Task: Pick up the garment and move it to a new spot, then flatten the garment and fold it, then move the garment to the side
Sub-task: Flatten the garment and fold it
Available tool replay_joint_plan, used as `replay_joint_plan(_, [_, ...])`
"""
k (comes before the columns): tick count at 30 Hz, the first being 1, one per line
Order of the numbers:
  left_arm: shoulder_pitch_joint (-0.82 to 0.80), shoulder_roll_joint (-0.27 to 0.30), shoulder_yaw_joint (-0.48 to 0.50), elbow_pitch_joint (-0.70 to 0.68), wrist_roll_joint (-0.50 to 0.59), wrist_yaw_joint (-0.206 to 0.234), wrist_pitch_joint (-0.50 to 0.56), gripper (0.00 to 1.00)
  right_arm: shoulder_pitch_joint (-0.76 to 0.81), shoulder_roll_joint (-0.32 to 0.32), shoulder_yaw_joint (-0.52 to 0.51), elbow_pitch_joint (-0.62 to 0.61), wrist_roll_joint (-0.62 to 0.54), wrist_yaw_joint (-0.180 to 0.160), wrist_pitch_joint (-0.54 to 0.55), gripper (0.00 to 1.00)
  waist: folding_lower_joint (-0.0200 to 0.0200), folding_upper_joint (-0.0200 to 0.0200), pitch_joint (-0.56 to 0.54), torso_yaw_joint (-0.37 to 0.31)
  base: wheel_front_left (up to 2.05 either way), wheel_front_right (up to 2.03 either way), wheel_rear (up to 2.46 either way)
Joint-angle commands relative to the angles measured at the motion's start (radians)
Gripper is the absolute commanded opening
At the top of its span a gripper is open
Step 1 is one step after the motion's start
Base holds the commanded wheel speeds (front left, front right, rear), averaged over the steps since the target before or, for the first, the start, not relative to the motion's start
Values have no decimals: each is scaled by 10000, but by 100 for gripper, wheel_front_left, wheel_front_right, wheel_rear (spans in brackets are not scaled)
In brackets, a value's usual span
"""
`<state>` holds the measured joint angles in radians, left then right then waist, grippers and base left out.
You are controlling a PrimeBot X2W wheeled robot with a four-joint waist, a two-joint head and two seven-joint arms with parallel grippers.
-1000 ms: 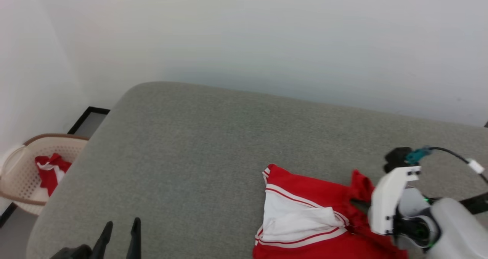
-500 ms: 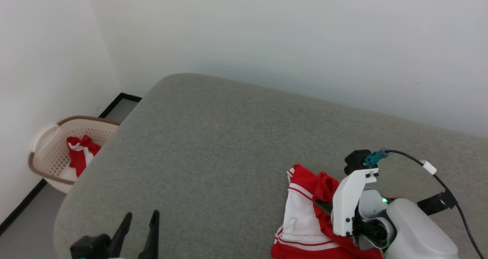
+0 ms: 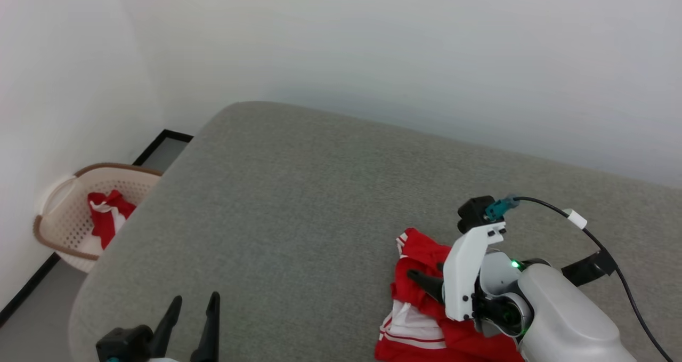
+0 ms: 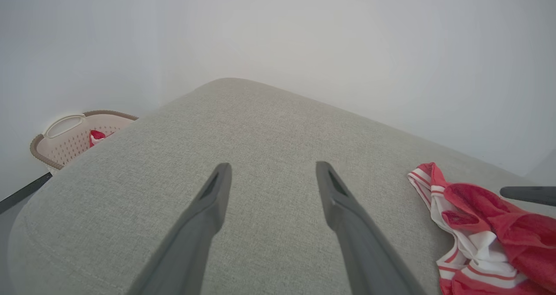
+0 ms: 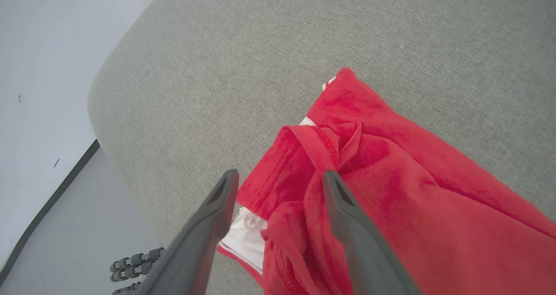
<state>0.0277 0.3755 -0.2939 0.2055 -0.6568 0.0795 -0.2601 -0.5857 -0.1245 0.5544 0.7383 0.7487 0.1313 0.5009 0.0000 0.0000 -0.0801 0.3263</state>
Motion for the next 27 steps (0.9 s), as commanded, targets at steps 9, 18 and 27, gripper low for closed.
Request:
replay_joint_plan(9, [141,15,202,-64,195,69,-39,100,-139,-350,399,-1174,513,-11,-143,100,0,0,-34,-742,0,0,0])
replay_joint_plan(18, [396,93,332,-221,389,149,-44,100,311,-1305,568,-2814,1061,-11,-556,100,0,0,-101,-1653,0,0,0])
replay_joint_plan(27, [718,155,580,-422,528,266,-33,100,1000,-2277,151,-3692,1325,-9,-1587,100,0,0,-221,-2498,0,0,0])
